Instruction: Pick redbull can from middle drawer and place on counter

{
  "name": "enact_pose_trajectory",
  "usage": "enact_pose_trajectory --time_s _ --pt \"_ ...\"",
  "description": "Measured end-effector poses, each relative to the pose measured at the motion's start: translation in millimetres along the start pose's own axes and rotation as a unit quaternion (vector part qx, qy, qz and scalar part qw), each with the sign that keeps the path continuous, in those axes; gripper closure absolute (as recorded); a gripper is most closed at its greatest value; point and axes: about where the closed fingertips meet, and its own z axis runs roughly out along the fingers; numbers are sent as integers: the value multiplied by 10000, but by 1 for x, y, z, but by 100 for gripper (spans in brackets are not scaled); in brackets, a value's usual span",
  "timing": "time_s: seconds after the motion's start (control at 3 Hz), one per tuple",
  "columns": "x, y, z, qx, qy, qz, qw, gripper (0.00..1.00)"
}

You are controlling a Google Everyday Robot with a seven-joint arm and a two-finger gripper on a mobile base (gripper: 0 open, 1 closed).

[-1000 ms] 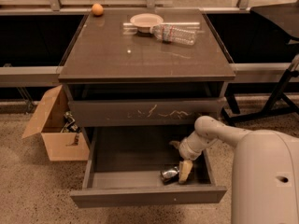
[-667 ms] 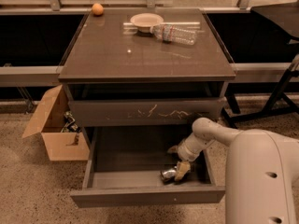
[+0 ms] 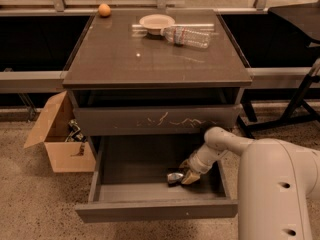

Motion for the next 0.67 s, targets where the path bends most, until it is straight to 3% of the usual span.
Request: enact_pose_trajectory --time_s 0.33,0.67 --pt "-33 19 -49 457 -219 -504 9974 99" --pt "-64 44 -103 827 -532 -999 9901 100"
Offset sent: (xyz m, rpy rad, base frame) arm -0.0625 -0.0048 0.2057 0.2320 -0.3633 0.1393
